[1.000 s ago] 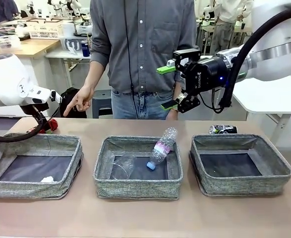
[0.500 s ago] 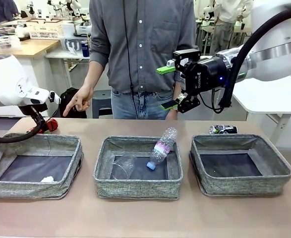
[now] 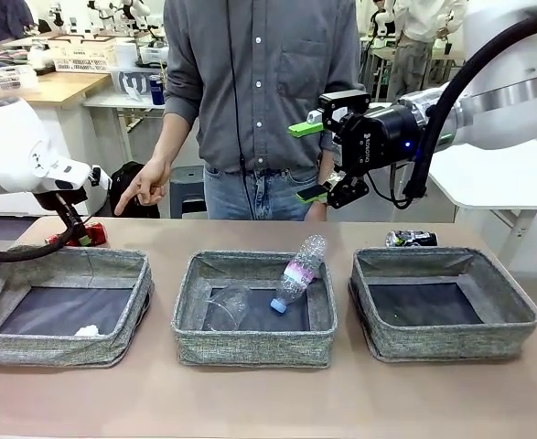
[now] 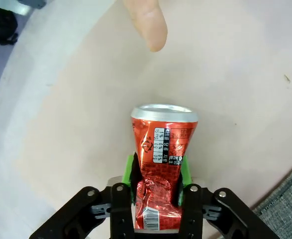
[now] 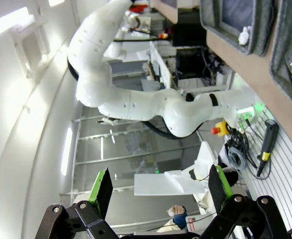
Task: Sort the waste into the appropriate baskets.
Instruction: Pick up the waste item pointed out by the person.
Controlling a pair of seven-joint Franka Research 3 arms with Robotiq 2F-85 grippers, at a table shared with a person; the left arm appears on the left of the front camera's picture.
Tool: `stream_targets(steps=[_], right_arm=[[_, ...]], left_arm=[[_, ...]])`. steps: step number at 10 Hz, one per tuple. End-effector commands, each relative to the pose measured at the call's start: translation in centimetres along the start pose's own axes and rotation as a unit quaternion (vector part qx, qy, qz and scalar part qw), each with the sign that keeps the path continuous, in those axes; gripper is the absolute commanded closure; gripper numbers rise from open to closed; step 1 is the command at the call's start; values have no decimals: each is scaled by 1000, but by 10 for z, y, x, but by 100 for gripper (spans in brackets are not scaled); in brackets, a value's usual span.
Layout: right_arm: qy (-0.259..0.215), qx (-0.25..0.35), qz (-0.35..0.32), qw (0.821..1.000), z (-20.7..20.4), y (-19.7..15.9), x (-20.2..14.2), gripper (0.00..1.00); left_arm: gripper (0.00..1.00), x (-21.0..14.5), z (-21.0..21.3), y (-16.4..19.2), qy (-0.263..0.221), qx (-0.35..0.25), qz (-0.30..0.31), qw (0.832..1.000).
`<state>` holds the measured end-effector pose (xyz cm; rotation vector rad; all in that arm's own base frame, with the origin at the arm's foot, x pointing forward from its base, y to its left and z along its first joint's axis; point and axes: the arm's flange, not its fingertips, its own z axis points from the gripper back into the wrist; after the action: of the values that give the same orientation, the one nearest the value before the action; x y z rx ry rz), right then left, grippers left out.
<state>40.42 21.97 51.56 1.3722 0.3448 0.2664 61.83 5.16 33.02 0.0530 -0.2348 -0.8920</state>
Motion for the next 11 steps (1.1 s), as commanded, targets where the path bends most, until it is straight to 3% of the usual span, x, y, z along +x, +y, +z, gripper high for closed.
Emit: stream_targets(steps=[1,2,3,4,6,9,11], right_arm=[[3,-3,2,1000,1,2,-1,0],[3,-3,2,1000,1,2,-1,0],[3,-3,2,1000,1,2,-1,0],[3,-3,2,1000,1,2,-1,0],[3,-3,2,1000,1,2,-1,0],[3,-3,2,1000,1,2,-1,0],[3,-3,2,1000,1,2,-1,0]], left_arm=[[68,-3,-2,3,-9,-7,-14,1000],[96,-3,-1,3,-10,-7,-17,1000],[87,-3,0,3,-12,-8,-19,1000],[100,-3,2,3,-12,-7,-20,1000],[100,-2,13,-1,7,-36,2,999],[100,-6,104,-33,-11,3,53,999],[100,-12,166,-68,-6,-9,118,993]])
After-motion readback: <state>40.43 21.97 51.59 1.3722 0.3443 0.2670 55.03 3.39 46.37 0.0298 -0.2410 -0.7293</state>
